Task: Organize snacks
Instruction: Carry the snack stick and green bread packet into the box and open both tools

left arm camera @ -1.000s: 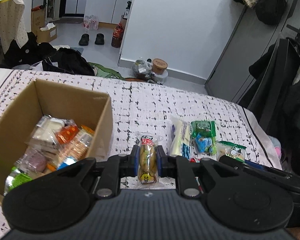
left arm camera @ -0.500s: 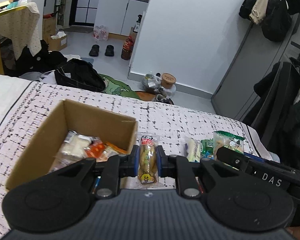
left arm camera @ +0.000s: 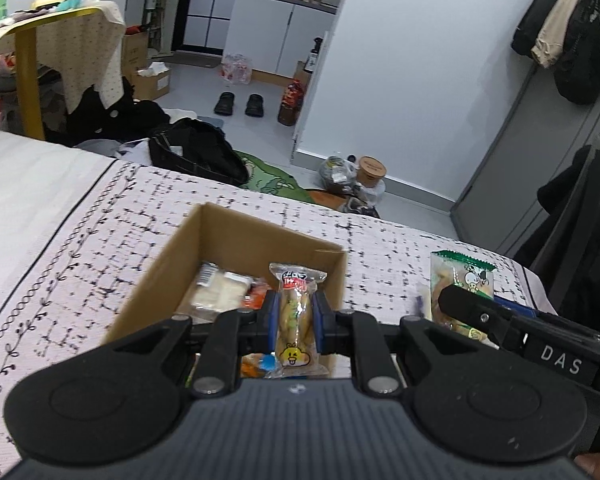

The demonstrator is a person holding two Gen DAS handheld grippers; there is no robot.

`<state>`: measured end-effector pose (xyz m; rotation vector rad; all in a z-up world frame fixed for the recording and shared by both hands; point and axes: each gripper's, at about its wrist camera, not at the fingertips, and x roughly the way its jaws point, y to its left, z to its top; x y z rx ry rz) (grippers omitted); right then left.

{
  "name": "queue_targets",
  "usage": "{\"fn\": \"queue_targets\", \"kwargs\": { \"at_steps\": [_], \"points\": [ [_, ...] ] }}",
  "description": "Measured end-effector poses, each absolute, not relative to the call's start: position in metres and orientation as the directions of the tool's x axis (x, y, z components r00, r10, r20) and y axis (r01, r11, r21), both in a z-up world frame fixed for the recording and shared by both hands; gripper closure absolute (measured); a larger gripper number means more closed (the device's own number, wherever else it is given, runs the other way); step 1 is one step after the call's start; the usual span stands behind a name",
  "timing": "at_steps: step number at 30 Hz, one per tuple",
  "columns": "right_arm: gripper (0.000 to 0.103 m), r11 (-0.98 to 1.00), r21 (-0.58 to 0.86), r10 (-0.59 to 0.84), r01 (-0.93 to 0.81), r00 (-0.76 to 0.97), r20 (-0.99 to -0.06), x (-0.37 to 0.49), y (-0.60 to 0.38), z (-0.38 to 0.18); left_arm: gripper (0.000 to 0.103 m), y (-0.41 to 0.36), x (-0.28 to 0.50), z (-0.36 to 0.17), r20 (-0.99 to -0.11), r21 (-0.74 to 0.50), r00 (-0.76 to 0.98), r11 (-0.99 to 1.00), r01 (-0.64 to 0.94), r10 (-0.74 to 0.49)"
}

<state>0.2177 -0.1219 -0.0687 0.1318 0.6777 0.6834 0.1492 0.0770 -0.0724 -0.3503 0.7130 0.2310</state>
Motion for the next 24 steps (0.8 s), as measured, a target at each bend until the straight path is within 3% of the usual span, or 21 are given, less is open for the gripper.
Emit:
{"fn": "queue_targets", "kwargs": {
  "at_steps": [16,19,24],
  "points": [
    [0.055,0.686,0.338,0.701,-0.644,0.458,-0.547,0.207,-0.077,-0.067,0.086,0.112,0.13,-0.082,-0.724,-0.239,0.681,0.883,-0.403,0.115],
    [0.055,0.672,0.34,0.709,-0.658,0.438,-0.553,0.203,-0.072,-0.068,0.082,0.115,0.128,-0.084,-0.736,-0.238,0.666,0.876,-0.421,0.12],
    [0.055,0.65,0.361,0.722,-0.669,0.395,-0.567,0.2,-0.066,-0.071,0.065,0.122,0.122,-0.083,-0.735,-0.251,0.668,0.866,-0.432,0.12]
  ]
}}
